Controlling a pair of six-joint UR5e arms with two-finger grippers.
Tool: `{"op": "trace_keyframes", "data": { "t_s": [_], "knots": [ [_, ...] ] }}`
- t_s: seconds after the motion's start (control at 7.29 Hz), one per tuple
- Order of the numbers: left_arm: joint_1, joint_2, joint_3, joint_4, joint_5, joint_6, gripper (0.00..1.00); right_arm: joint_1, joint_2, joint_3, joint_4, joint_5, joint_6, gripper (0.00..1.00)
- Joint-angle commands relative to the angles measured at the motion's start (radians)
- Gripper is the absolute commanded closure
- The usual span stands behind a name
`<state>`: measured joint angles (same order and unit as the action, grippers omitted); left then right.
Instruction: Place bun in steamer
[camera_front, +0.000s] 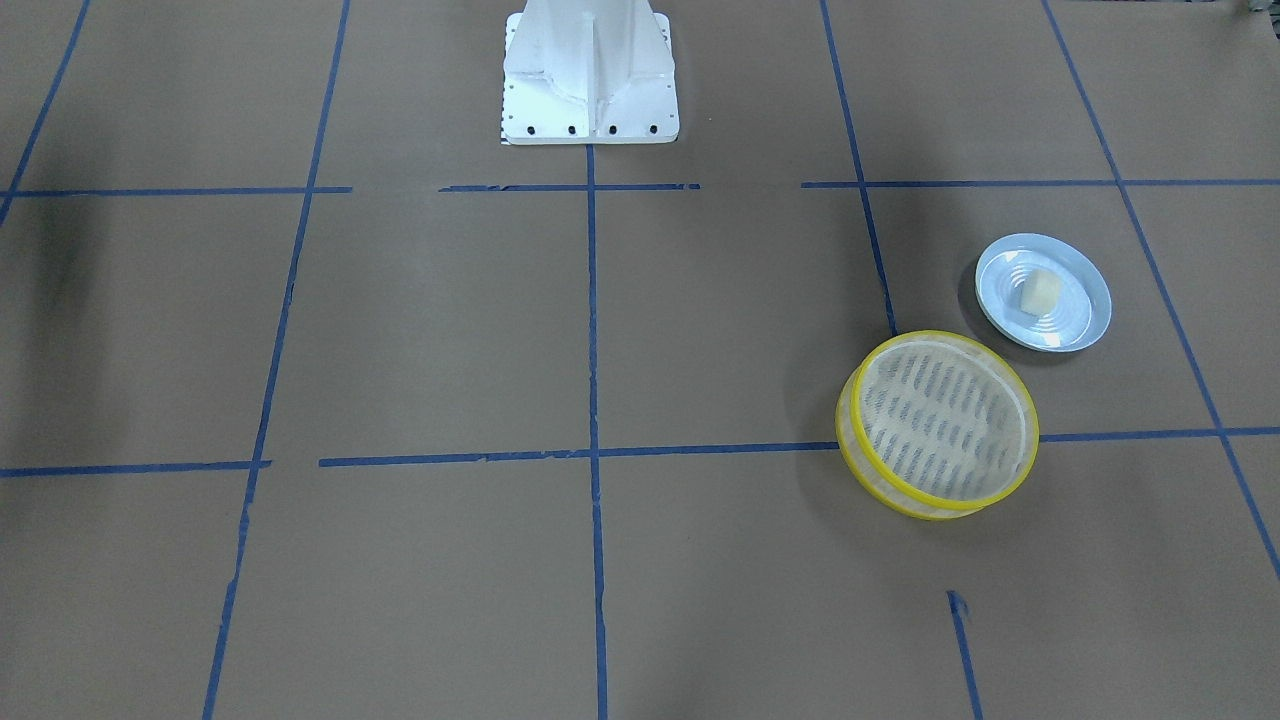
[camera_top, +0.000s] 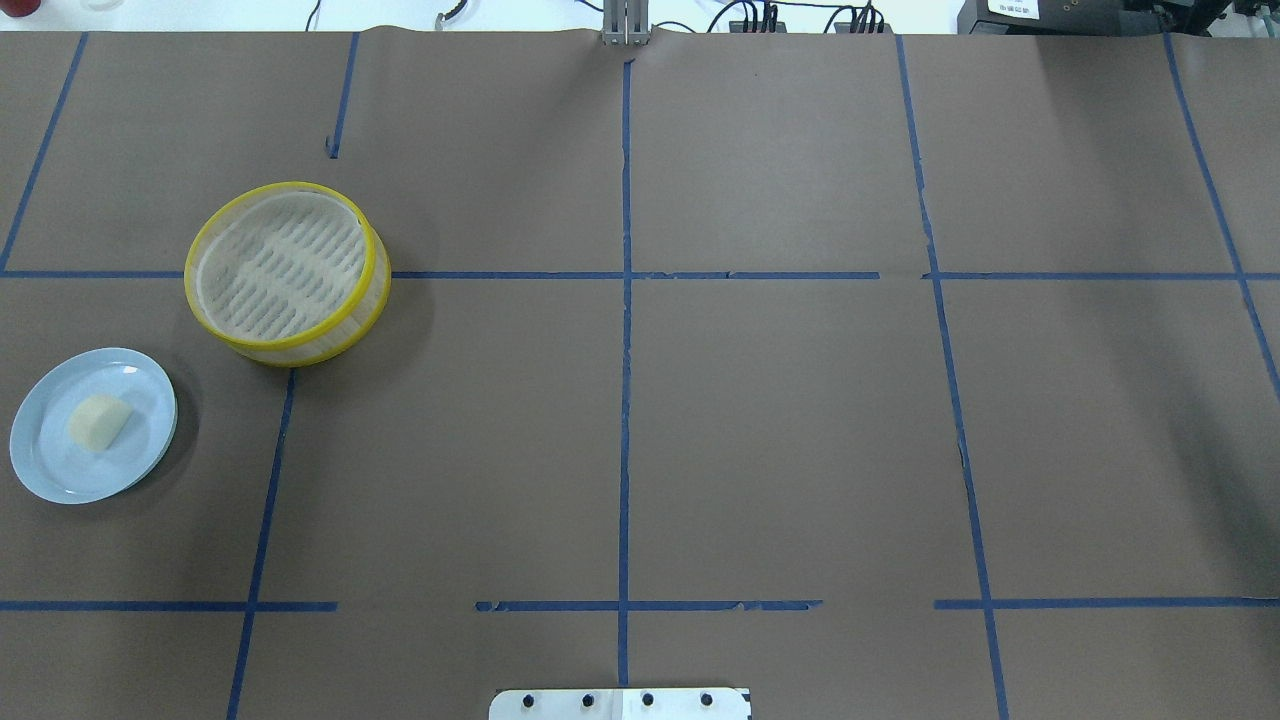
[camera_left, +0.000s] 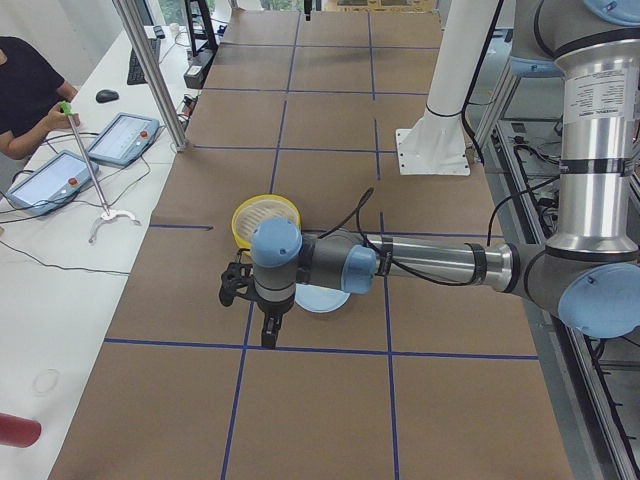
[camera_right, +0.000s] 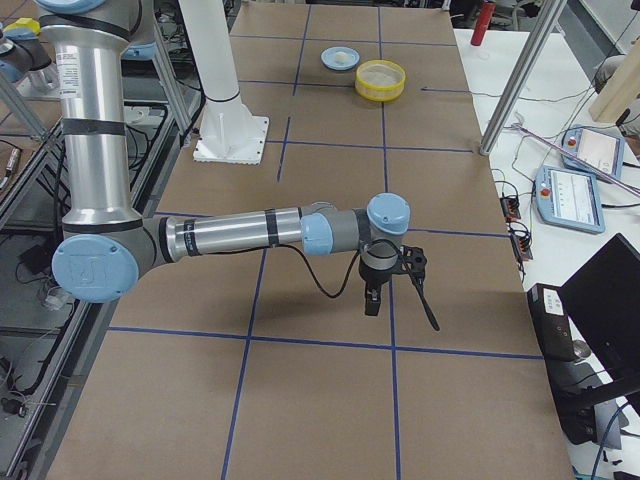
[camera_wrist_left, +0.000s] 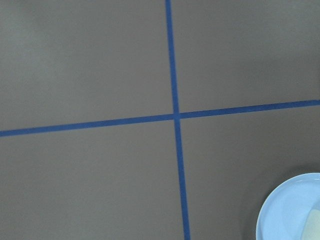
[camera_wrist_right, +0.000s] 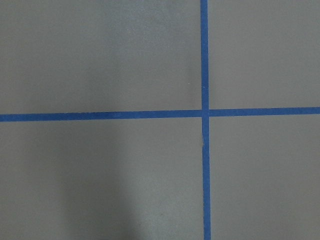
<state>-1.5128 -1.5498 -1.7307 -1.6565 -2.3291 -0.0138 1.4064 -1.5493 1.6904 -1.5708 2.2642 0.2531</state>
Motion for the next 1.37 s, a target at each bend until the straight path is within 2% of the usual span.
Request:
{"op": "trace_keyframes", "data": {
  "t_s": [0.0,0.14,0.41,0.55,0.69,0.82,0.96,1.24],
  "knots": [
    [0.176,-0.097,-0.033,0.010,0.011,-0.097,0.00,0.000,0.000,0.000,0.000,0.000,0.000,0.00],
    [0.198,-0.114,-0.064,0.007,0.016,-0.265,0.00,0.000,0.000,0.000,0.000,0.000,0.000,0.00],
    [0.296,-0.075,-0.118,-0.012,0.043,-0.316,0.00,0.000,0.000,0.000,0.000,0.000,0.000,0.00],
    [0.346,-0.025,-0.134,-0.082,0.089,-0.392,0.00,0.000,0.000,0.000,0.000,0.000,0.000,0.00],
    [0.412,0.055,-0.127,-0.250,0.105,-0.520,0.00,0.000,0.000,0.000,0.000,0.000,0.000,0.00],
    [0.446,0.122,-0.122,-0.361,0.122,-0.593,0.00,0.000,0.000,0.000,0.000,0.000,0.000,0.00],
    [0.506,0.126,-0.121,-0.371,0.166,-0.668,0.00,-0.001,0.000,0.000,0.000,0.000,0.000,0.00],
    [0.545,0.128,-0.069,-0.419,0.183,-0.695,0.00,0.000,0.000,0.000,0.000,0.000,0.000,0.00]
  ]
}}
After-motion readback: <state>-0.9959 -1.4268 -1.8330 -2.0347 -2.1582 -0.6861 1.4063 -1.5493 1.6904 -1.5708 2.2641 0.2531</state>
